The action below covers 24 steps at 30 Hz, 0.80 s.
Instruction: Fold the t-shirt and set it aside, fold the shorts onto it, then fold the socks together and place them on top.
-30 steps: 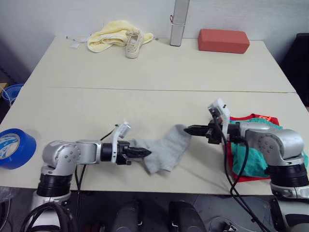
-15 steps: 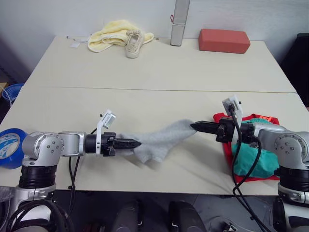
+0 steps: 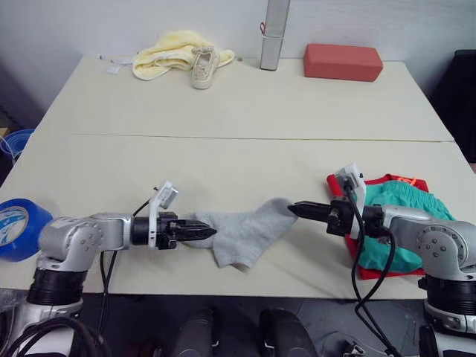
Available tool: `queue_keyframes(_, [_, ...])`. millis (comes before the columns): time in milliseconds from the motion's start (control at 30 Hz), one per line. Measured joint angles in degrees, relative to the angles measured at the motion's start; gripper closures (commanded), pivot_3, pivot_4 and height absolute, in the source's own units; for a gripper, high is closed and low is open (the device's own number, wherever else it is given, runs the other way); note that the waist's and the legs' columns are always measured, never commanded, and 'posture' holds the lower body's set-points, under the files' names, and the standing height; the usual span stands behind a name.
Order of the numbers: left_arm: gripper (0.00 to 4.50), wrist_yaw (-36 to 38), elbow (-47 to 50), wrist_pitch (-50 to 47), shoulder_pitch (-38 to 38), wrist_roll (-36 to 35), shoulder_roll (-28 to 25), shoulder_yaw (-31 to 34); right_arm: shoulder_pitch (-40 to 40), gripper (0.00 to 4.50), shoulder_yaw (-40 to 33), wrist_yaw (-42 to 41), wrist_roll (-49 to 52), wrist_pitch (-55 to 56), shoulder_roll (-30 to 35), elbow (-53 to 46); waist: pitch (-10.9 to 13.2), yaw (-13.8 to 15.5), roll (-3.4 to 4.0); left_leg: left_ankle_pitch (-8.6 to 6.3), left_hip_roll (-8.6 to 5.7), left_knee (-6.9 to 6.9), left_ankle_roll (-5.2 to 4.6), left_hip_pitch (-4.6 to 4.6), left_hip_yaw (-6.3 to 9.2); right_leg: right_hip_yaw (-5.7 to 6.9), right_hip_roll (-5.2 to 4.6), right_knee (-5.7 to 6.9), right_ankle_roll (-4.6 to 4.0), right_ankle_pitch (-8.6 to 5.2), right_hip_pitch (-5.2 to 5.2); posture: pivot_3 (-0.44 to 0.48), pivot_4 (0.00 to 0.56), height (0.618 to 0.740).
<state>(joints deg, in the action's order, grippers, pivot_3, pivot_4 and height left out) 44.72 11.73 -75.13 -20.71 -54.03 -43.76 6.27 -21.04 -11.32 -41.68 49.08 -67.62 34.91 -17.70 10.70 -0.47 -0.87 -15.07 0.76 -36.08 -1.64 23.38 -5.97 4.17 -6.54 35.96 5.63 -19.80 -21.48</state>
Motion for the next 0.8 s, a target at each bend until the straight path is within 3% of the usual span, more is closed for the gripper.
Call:
queue_keyframes(100, [2.32, 1.35, 4.38, -1.48, 3.98, -1.59, -3.78, 1.67, 0.26, 4.5, 0.08, 0.07, -0.05, 0.51, 0.0, -0.14, 0.0, -0.17, 0.0, -0.01, -0.01, 0.02, 0.0, -0.02, 0.0, -0.04, -0.03, -0.01, -0.01, 0.0, 0.01, 0.0, 0.15, 0.74])
queue_keyframes(300, [2.32, -1.43, 9.41, -1.54, 8.3, -2.27, -1.13, 2.13, 0.34, 4.5, 2.31, -1.27, -0.79, 3.97, 0.25, -0.13, 0.0, 0.18, 0.0, -0.01, -0.02, 0.01, -0.01, -0.01, 0.02, -0.04, -0.06, -0.02, -0.01, 0.0, 0.02, 0.0, 0.15, 0.74])
queue_keyframes(400, [1.78, -4.44, 10.86, -0.69, 9.24, -2.25, 2.47, 2.3, 0.24, 4.5, 3.62, -3.4, -1.75, 6.97, 0.9, -0.12, 0.0, 0.23, 0.0, -0.02, -0.03, 0.01, -0.02, -0.02, 0.0, -0.05, -0.06, -0.02, -0.01, 0.0, 0.02, 0.0, 0.15, 0.74])
queue_keyframes(533, [0.6, -7.08, 12.77, -0.33, 11.46, -2.23, 4.78, 1.62, 0.23, 4.5, 5.35, -5.65, -2.98, 9.55, 1.8, -0.11, 0.0, 0.14, -0.01, -0.02, -0.03, 0.02, -0.02, -0.02, 0.0, -0.04, -0.04, 0.0, -0.01, 0.0, 0.01, 0.0, 0.15, 0.74])
queue_keyframes(800, [0.6, -10.05, 12.71, 0.26, 12.16, -1.47, 5.1, 0.3, 0.23, 4.5, 6.79, -7.05, -5.11, 12.79, 2.11, -0.05, 0.0, 0.25, -0.01, -0.02, -0.02, -0.02, -0.03, -0.02, 0.0, -0.03, -0.04, 0.01, -0.01, 0.0, 0.03, 0.0, 0.15, 0.74])
